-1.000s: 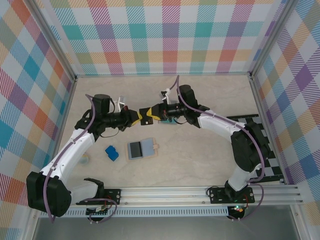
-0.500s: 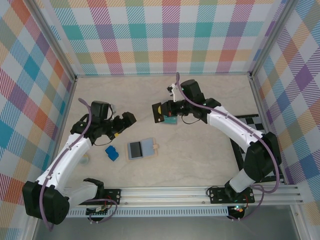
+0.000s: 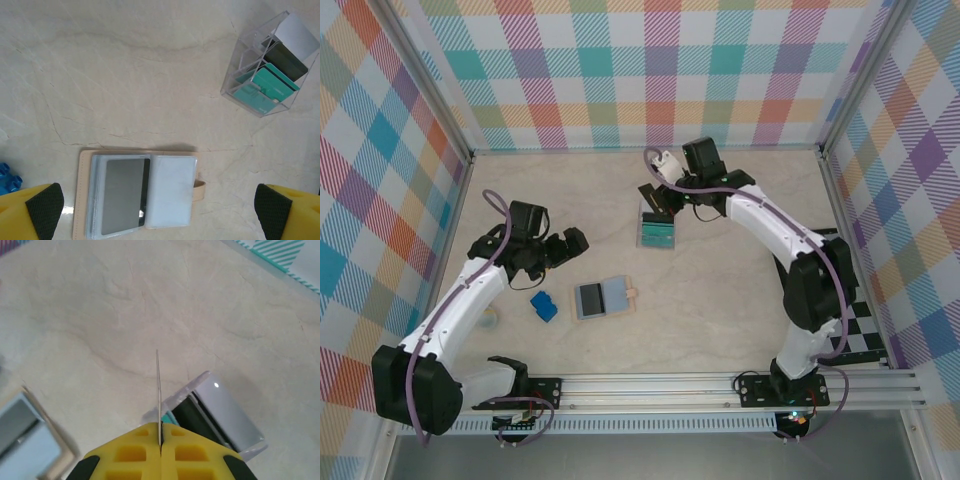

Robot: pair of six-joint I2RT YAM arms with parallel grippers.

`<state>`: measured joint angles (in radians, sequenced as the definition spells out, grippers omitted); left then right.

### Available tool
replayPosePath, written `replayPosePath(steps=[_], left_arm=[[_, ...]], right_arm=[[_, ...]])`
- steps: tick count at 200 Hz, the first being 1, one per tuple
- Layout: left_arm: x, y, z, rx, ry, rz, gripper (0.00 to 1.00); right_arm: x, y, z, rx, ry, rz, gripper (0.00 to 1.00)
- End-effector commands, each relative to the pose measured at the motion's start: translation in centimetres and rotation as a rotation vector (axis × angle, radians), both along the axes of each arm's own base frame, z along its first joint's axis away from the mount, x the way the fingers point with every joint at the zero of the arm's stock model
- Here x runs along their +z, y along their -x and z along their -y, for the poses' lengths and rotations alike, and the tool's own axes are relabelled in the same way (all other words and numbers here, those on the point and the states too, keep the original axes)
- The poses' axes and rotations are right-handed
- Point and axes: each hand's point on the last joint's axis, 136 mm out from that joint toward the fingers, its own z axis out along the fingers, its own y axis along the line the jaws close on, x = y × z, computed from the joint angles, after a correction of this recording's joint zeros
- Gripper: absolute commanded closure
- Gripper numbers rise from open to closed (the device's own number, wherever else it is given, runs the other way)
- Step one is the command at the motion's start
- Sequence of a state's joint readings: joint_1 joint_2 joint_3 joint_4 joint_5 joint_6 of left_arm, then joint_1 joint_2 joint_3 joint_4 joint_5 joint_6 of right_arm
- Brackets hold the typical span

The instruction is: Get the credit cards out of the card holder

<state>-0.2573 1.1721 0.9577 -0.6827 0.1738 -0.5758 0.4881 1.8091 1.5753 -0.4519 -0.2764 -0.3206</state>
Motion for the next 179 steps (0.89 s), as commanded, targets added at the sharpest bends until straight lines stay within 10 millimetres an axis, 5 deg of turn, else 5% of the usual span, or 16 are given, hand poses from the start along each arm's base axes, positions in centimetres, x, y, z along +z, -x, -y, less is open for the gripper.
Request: replayPosePath(steps=[1,128,179], left_arm=[[-0.7,-0.2,-0.9,0.002,-0.039,-0.017,0.00],[-2.8,-1.1,0.3,-0.038,-0.019,-0.118,0.00],[-3.3,-0.9,0.5,-0.045,-0.011,-0.134,0.00]], right_arm=[[-1.1,-0.6,0.2,0.171,0.073,0.051,1.00],[-7.4,-2.4,0.8,0.426,0.214,0.035,1.00],[-8.3,-2.1,1.3,0.475,0.219,-0.004,1.00]])
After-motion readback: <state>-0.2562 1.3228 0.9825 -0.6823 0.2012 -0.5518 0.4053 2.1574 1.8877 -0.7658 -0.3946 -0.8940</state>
